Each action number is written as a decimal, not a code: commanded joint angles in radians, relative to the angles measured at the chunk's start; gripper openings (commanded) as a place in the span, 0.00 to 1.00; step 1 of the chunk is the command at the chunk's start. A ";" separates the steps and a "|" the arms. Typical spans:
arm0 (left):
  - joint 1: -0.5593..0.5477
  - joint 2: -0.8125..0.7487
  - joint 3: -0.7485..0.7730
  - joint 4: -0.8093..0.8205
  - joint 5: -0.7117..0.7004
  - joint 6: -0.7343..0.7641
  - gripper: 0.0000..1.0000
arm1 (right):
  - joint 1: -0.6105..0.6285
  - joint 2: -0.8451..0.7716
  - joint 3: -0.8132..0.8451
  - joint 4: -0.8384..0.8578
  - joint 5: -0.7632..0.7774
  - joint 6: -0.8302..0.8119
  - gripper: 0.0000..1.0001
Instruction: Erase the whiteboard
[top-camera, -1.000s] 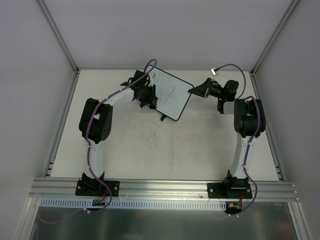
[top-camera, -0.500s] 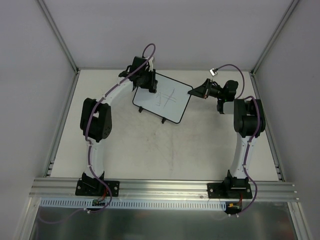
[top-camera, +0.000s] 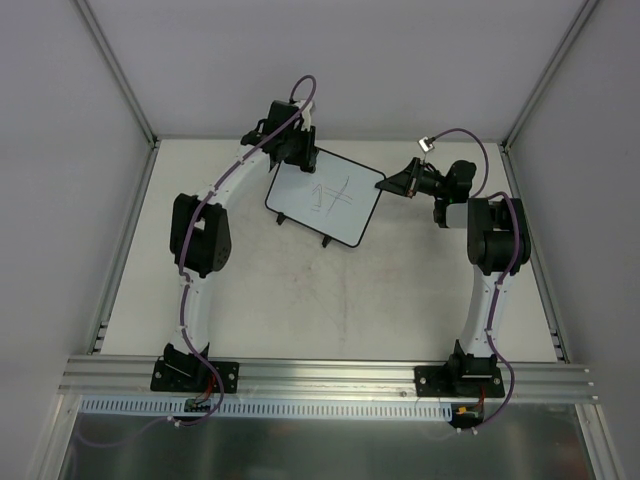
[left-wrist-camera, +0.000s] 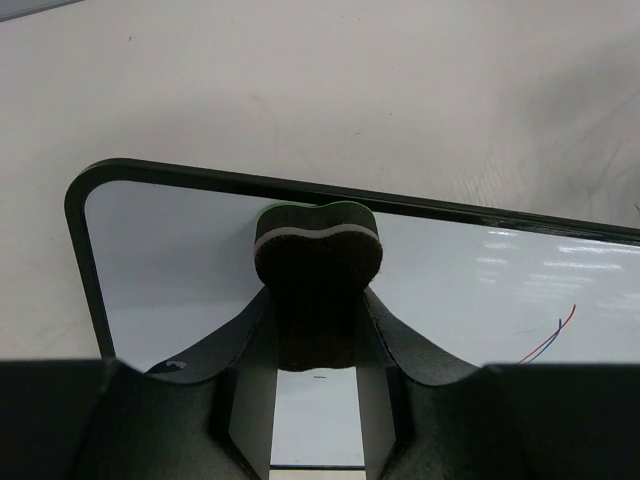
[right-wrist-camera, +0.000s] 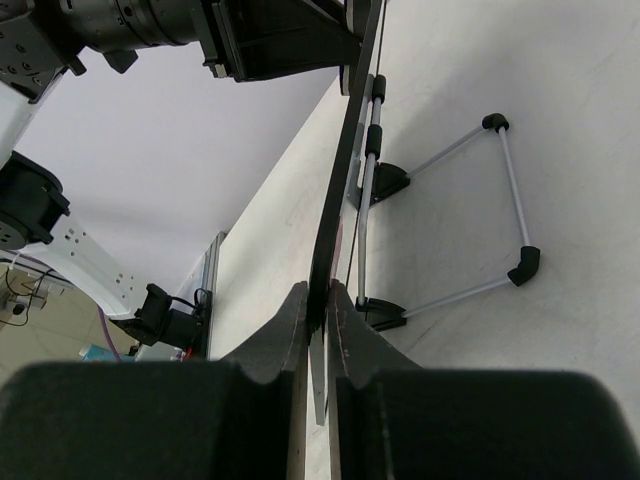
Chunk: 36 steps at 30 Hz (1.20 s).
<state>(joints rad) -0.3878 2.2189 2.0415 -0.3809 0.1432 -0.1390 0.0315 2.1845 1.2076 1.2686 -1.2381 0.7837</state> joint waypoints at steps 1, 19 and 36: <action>-0.020 -0.013 -0.010 -0.033 -0.073 0.058 0.00 | 0.019 -0.038 0.030 0.262 -0.063 0.025 0.00; -0.105 -0.157 -0.388 -0.019 -0.169 0.006 0.00 | 0.016 -0.045 0.017 0.262 -0.034 0.000 0.00; -0.080 -0.223 -0.567 0.122 -0.090 -0.074 0.00 | 0.018 -0.055 0.004 0.262 -0.029 -0.009 0.01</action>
<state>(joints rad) -0.4759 1.9976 1.4788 -0.2527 0.0154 -0.2016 0.0311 2.1845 1.2007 1.2682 -1.2205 0.7460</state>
